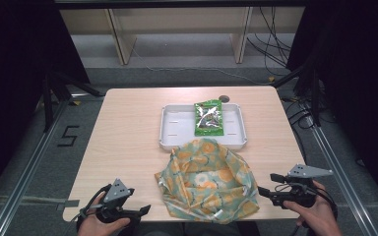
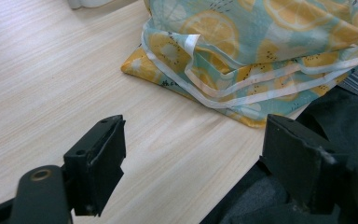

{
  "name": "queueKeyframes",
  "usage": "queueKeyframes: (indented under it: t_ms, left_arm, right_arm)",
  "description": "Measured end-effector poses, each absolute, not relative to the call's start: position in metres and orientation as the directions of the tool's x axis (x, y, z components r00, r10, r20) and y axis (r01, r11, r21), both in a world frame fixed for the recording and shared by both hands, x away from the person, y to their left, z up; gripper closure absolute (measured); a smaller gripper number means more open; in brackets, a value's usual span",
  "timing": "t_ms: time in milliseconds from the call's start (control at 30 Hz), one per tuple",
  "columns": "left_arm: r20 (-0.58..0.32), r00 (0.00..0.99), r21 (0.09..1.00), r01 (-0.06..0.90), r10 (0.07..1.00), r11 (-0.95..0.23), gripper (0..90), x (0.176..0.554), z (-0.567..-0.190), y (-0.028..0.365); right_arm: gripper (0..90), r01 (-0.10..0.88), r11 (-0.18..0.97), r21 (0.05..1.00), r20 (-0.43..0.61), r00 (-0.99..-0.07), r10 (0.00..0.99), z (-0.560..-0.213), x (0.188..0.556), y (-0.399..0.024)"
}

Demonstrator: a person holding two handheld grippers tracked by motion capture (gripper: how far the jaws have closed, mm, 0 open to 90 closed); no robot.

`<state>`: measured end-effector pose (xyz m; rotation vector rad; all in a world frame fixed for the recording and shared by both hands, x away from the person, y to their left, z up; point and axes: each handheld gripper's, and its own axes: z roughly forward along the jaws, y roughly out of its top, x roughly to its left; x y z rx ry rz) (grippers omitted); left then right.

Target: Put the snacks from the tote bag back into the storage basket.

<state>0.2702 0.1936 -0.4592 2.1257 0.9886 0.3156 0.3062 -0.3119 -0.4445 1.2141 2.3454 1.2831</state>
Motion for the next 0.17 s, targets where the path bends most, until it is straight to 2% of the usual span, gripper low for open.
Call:
queueKeyframes:
  t_ms: [167]
  left_arm:
    - [-0.089, 0.66, 0.729, 0.553, 0.746, -0.402, 21.0, 0.2704, -0.4601, 0.1928]
  right_arm:
    - [27.2, 0.564, 0.276, 0.779, 0.201, -0.64, 0.742, -0.4444, 0.3066, -0.3121]
